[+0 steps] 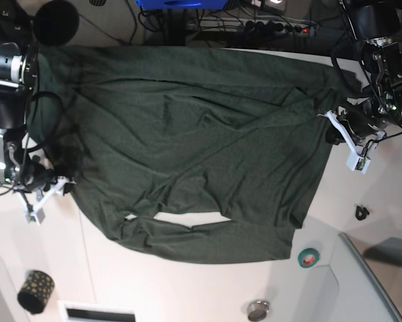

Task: Layout the t-shirt on the table in an organized manner, then fold the t-shirt properly
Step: 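Grasp the shirt edge with the right gripper and hold it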

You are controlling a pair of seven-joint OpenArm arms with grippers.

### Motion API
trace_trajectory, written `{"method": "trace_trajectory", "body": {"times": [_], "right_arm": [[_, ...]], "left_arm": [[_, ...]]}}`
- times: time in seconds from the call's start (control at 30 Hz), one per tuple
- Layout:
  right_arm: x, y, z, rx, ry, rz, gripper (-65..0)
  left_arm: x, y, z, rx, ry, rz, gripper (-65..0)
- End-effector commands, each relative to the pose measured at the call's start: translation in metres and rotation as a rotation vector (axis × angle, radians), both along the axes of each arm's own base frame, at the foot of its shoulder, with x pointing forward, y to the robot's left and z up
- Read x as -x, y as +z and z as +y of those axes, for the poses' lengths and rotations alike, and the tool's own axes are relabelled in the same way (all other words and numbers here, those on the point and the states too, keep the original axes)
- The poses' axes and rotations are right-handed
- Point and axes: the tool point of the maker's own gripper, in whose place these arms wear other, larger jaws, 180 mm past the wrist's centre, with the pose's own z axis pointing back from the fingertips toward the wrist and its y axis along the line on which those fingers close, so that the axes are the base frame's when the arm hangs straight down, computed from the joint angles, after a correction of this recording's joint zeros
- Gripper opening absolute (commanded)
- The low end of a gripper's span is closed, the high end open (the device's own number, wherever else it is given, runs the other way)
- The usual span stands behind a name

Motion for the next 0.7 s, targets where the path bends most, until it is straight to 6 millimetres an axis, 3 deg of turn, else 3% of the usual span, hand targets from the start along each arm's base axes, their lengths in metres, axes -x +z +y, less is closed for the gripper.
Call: {"method": "trace_trajectory", "body": {"times": [0.0,0.4,0.67], "right_arm": [[-0.018,0.015,0.005,-0.011,0.005,-0.059,-35.0],[-0.033,0.030,0.011,-0.016,0.015,-0.105,-34.8],[-0.012,0.000,0.012,-0.048,-0.014,-0.045,-35.0]], "left_arm": [[-0.010,0.012,0.005,-0.009,-0.003,-0.045,-65.0],[-0.010,0.012,0.006,-0.008,-0.001,-0.045,-65.0],[-0.010,0.012,0.006,-0.008,-0.001,-0.045,-65.0]]}}
